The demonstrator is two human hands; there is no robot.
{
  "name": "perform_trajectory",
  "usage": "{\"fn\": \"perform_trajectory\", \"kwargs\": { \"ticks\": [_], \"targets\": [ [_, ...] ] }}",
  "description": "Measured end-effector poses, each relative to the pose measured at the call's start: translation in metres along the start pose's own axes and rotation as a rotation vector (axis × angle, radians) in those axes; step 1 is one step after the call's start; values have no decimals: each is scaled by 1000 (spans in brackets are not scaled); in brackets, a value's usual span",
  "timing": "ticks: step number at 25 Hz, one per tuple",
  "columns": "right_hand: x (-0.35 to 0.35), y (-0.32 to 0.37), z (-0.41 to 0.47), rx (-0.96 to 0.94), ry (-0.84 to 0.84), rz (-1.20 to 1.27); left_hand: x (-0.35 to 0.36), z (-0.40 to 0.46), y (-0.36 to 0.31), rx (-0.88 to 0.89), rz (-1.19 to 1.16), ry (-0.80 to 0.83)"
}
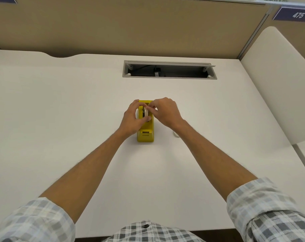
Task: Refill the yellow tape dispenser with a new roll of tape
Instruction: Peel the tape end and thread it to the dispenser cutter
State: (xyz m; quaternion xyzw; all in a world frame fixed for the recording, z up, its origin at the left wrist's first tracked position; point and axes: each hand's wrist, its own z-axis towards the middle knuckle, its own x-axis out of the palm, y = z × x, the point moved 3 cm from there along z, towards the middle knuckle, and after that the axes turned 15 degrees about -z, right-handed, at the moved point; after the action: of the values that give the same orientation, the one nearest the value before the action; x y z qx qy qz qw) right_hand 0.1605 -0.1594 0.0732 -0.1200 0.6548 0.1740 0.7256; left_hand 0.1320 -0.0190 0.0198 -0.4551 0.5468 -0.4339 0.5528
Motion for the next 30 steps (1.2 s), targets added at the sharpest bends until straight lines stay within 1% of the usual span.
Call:
{"fn": "perform_trajectory", "kwargs": {
  "ticks": [3, 6, 9, 13, 20, 25, 30],
  "targets": [
    [2, -3, -3, 12, -26, 42, 4, -3, -1, 13, -56, -25],
    [5, -5, -5, 28, -35, 78, 9, -4, 3, -47, -24, -38],
    [5, -4, -5, 26, -41, 70, 10, -4, 4, -65, -51, -48],
    [4, -3, -2, 28, -12, 48, 9, -7, 7, -63, -99, -55],
    [-2, -5, 5, 61, 26, 103, 9, -9, 7, -80, -146, -69],
    [-3, -6, 6, 59, 32, 93, 3, -3, 2, -107, -285, -94],
    [-3, -4, 7, 45, 31, 70, 1, -5, 1, -85, -274, -79]
  ]
}}
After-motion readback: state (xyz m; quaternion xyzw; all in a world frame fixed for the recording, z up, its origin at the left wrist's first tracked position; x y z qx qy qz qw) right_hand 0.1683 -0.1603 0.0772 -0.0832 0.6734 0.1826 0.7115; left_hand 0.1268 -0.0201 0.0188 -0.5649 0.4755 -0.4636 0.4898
